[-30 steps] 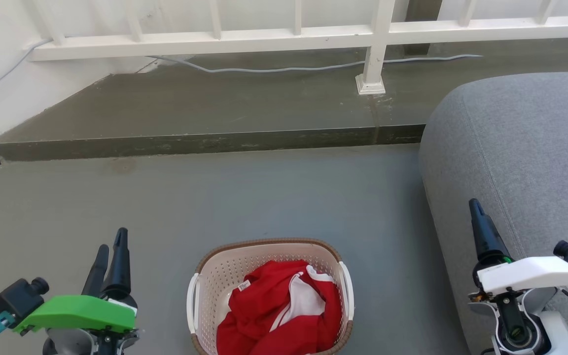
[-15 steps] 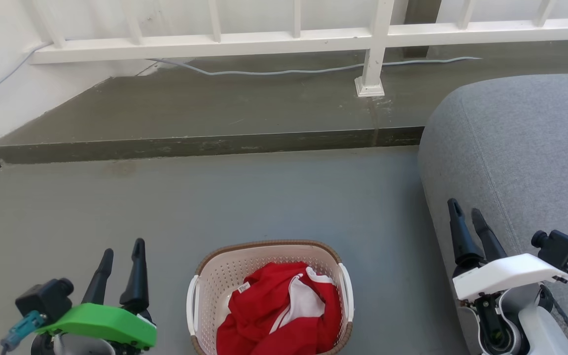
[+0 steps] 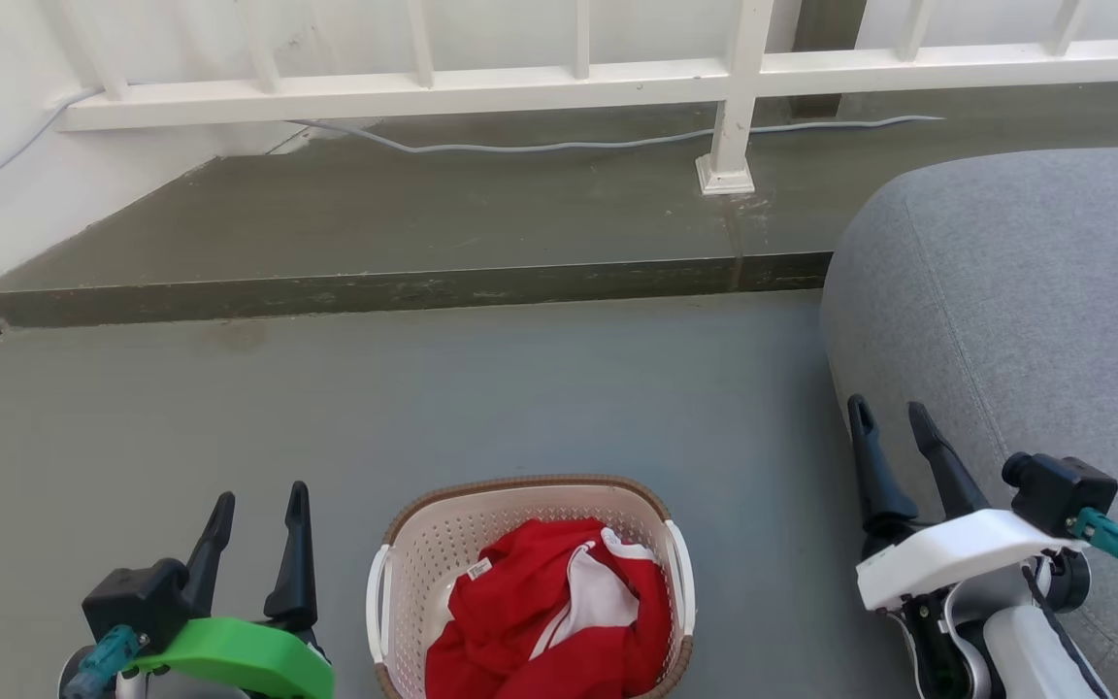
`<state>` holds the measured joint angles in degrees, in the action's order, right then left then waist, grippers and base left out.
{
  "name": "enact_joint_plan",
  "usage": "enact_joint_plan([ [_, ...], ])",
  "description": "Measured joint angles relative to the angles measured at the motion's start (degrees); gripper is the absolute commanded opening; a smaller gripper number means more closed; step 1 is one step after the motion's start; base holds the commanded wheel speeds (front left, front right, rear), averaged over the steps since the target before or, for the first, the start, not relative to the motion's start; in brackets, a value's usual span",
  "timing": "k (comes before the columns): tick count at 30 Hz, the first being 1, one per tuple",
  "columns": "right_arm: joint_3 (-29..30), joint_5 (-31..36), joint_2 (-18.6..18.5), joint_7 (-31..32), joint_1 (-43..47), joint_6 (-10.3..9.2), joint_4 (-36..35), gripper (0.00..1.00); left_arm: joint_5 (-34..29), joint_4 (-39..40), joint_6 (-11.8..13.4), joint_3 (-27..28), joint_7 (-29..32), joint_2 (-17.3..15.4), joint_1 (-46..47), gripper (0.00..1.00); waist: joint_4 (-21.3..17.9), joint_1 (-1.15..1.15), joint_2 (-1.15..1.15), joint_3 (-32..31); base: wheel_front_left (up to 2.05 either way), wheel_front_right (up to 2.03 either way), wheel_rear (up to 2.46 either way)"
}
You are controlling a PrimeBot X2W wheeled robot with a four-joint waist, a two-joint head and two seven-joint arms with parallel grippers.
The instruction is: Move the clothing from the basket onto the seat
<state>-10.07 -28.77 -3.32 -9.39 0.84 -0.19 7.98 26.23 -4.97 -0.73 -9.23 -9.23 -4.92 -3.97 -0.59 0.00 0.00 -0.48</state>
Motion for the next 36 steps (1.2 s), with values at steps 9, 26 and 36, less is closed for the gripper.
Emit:
enact_joint_plan([
  [9,-1.79,7.61,-0.20,-1.76,0.87,-0.99,-0.69,1.00,-6.97,0.96,1.33,-0.54,-2.01,-0.01,-0.35,1.00,-0.08,0.00,0.00,-0.01,0.00,0.00,0.00],
  [26,-4.59,20.70,-0.32,-5.01,0.87,-2.93,-2.88,1.00,-18.14,2.97,2.58,-2.03,-5.04,-0.09,-1.74,1.00,-0.16,0.00,0.00,0.15,0.00,0.00,0.00],
  [36,-4.56,20.85,-0.32,-5.03,0.87,-2.93,-2.93,1.00,-18.14,2.94,2.58,-1.81,-5.17,-0.09,-1.89,1.00,-0.14,0.00,0.00,0.35,0.00,0.00,0.00],
])
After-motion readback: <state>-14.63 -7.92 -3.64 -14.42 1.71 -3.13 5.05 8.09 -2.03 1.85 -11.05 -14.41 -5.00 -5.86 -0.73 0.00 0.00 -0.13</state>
